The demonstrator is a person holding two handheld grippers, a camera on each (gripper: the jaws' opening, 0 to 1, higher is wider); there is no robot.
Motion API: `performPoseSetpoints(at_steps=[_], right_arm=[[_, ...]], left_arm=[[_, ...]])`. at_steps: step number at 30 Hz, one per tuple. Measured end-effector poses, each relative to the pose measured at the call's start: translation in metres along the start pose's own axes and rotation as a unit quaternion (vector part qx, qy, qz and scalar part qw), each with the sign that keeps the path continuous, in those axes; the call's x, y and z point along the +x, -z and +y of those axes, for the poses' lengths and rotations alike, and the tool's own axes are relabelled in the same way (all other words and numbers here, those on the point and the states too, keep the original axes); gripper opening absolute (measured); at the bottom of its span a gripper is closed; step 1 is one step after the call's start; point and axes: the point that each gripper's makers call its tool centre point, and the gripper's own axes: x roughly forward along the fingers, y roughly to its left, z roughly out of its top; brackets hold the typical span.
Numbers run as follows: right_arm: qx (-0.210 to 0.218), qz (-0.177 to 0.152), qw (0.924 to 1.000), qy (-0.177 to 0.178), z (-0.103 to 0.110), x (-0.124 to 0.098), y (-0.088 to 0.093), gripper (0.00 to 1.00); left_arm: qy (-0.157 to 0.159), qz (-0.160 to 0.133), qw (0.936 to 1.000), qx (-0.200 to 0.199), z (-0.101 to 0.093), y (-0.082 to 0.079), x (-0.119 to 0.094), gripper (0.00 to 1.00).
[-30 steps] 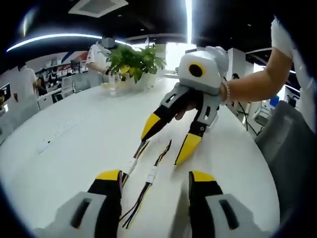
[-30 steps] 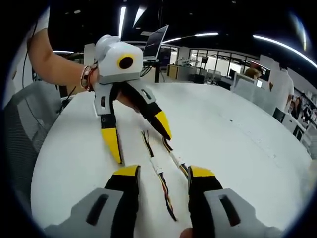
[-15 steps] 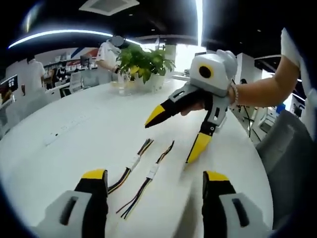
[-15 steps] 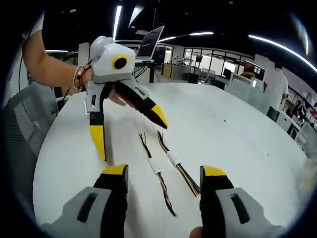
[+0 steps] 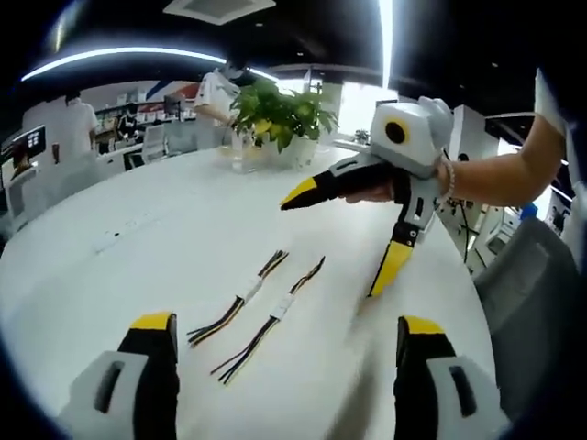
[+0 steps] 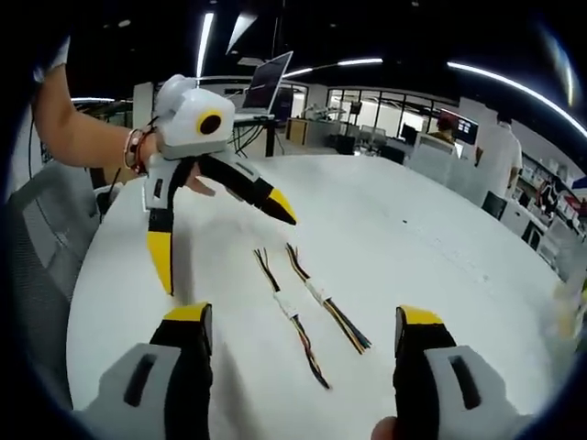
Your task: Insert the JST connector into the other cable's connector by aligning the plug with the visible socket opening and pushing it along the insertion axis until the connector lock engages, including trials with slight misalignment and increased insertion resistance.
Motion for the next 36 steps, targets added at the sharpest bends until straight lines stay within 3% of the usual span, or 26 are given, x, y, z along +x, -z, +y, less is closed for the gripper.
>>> performPoseSetpoints(at_steps=[9, 24, 36], right_arm=[[0.023, -0.016, 0.9991, 0.032, -0.003, -0.012, -0.005, 1.00], [0.036, -0.024, 0.9971, 0.063, -0.005, -0.037, -0.008, 1.00], [0.038, -0.046, 0.9936, 0.096, -0.012, -0.070, -0.025, 1.00]], left_arm=[[-0.021, -0.010, 0.9997, -0.007, -0.002, -0.003, -0.016, 0.99], [-0.048, -0.035, 0.9980, -0.019, -0.005, -0.014, -0.043, 0.99], [-0.082, -0.073, 0.9933, -0.037, -0.007, -0.032, -0.078, 0.99]])
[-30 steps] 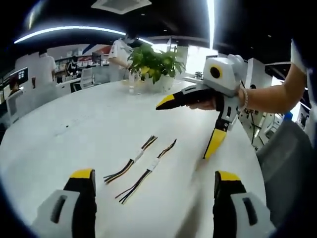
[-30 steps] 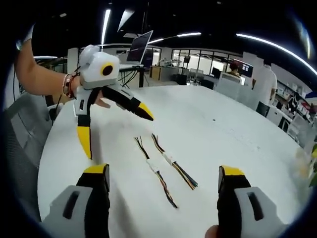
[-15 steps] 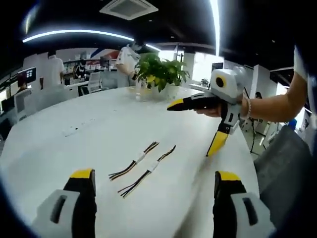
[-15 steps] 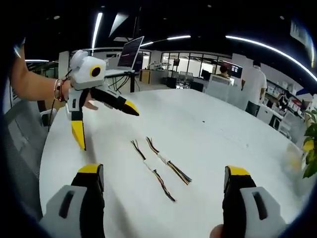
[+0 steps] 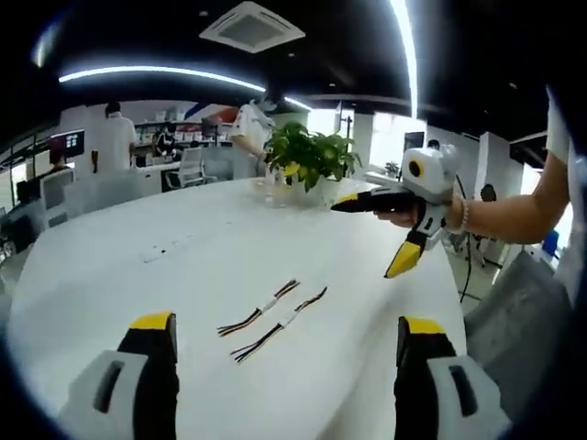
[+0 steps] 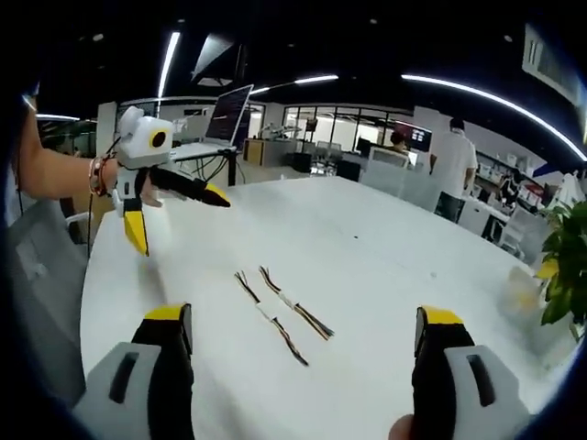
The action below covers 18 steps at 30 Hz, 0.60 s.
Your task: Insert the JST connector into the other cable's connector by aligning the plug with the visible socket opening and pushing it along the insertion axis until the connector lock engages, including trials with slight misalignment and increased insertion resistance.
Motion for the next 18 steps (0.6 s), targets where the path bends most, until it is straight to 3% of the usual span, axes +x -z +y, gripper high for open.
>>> performPoseSetpoints(at_steps=[18], right_arm=[[0.016, -0.029, 0.9981, 0.051, -0.001, -0.053, -0.015, 1.00]], left_arm=[[-0.075, -0.052, 0.9958, 0.004, 0.005, -0.031, -0.068, 0.99]])
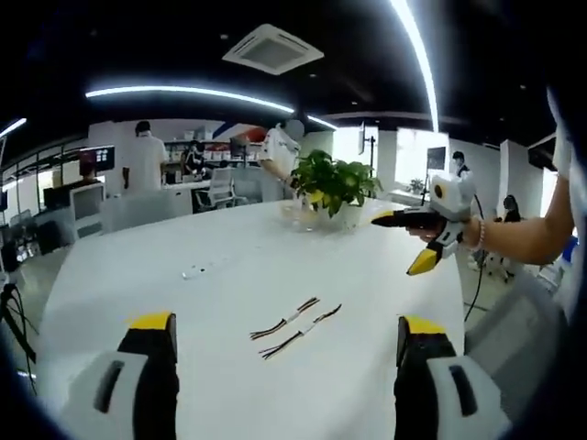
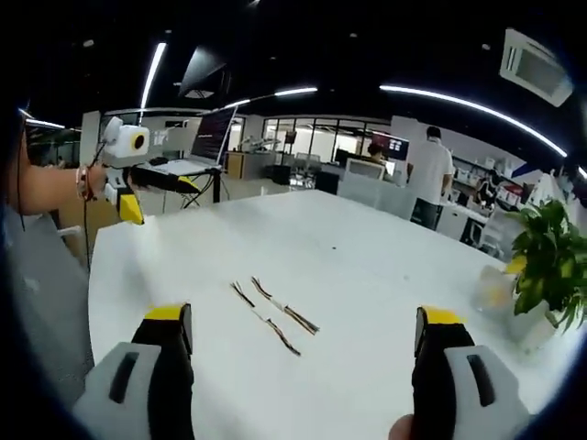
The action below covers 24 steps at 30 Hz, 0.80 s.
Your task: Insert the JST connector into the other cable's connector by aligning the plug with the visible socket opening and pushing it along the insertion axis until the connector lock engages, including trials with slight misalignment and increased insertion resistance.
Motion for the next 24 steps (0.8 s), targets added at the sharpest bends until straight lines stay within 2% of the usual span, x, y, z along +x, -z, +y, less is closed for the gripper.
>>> performPoseSetpoints(at_steps=[6, 14, 17, 24], right_arm=[[0.016, -0.016, 0.9995, 0.022, -0.002, -0.021, -0.003, 1.00], [0.021, -0.019, 0.9985, 0.046, 0.003, -0.040, 0.005, 1.00], [0.029, -0.018, 0.9982, 0.049, 0.007, -0.046, 0.011, 1.00], [0.037, -0.034, 0.9964, 0.068, 0.016, -0.060, 0.011, 1.00]], left_arm=[[-0.021, -0.007, 0.9997, 0.008, -0.002, -0.002, -0.020, 0.99], [-0.037, -0.023, 0.9990, -0.001, -0.011, -0.002, -0.042, 0.99], [-0.035, -0.014, 0.9993, 0.005, -0.017, 0.005, -0.050, 0.99], [-0.057, -0.027, 0.9980, -0.005, -0.025, 0.011, -0.074, 0.99]])
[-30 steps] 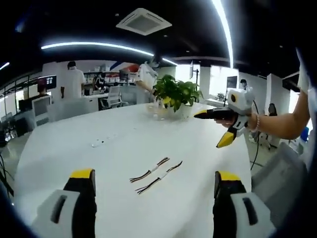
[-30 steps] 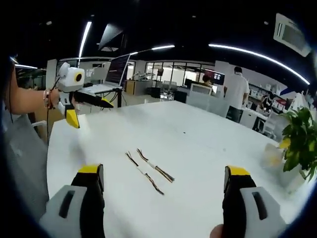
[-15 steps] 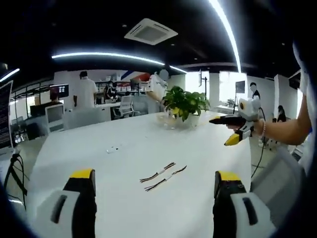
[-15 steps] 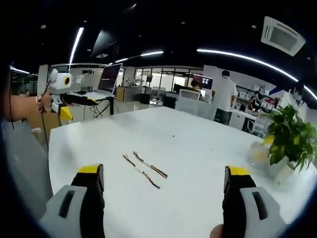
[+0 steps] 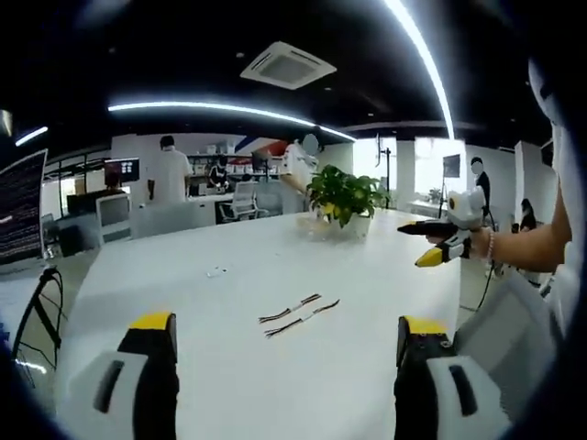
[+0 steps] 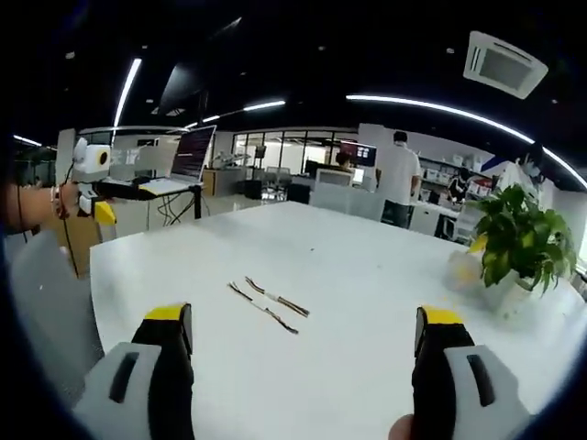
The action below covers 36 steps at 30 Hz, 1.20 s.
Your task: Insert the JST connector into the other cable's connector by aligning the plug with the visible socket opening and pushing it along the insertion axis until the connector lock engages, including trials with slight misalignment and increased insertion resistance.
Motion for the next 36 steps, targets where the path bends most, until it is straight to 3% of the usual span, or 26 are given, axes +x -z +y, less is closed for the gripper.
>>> performPoseSetpoints(at_steps=[16, 22, 36], right_arm=[[0.031, 0.025, 0.9990, 0.021, 0.016, -0.035, 0.040, 0.99], [0.037, 0.052, 0.9979, 0.011, 0.026, -0.037, 0.059, 1.00], [0.048, 0.070, 0.9964, -0.006, 0.044, -0.041, 0.076, 0.99]], left_arm=[[-0.017, 0.030, 0.9991, -0.026, -0.011, 0.040, -0.046, 0.99], [-0.013, 0.048, 0.9980, -0.040, -0.018, 0.057, -0.048, 0.99], [-0.017, 0.076, 0.9951, -0.061, -0.020, 0.082, -0.057, 0.99]])
